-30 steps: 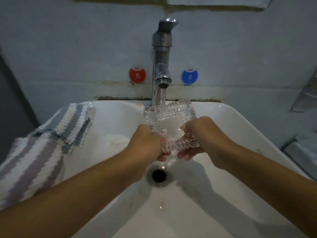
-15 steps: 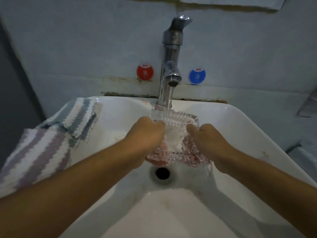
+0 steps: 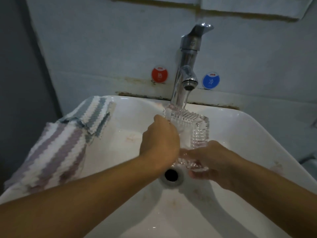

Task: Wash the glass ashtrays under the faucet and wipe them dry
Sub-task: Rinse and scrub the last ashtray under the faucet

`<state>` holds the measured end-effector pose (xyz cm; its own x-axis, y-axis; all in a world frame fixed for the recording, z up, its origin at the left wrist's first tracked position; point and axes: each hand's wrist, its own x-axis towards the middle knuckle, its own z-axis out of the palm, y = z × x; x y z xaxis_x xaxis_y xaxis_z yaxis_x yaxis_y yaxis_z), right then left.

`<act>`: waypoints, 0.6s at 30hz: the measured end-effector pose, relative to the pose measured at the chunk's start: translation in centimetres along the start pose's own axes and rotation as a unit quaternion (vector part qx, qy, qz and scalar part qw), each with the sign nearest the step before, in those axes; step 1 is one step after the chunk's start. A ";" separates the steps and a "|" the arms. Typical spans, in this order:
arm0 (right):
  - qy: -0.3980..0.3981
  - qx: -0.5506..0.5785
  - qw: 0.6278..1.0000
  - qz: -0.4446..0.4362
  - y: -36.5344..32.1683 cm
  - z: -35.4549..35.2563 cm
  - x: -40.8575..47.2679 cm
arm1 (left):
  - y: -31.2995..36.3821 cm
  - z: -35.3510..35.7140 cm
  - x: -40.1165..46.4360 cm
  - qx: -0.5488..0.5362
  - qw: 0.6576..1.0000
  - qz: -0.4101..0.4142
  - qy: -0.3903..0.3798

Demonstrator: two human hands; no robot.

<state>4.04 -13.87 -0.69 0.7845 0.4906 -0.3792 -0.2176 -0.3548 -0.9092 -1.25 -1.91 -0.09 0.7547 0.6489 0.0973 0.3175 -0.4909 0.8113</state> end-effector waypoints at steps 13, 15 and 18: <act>0.073 -0.002 0.997 -0.039 -1.0 -0.5 0.0 | 0.1 -0.3 0.4 -0.085 0.996 0.002 -0.019; 0.061 -0.011 0.996 -0.060 -0.9 -0.5 0.1 | 0.0 -0.4 0.8 -0.125 0.991 -0.014 -0.035; 0.059 -0.035 0.995 -0.079 -0.7 -0.1 0.1 | -0.2 -0.4 1.1 -0.236 0.966 -0.066 -0.079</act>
<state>4.33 -13.72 -0.09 0.8694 0.4490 -0.2061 -0.0487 -0.3373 -0.9401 -0.70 -0.88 0.08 0.8160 0.5720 -0.0833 0.1467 -0.0656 0.9870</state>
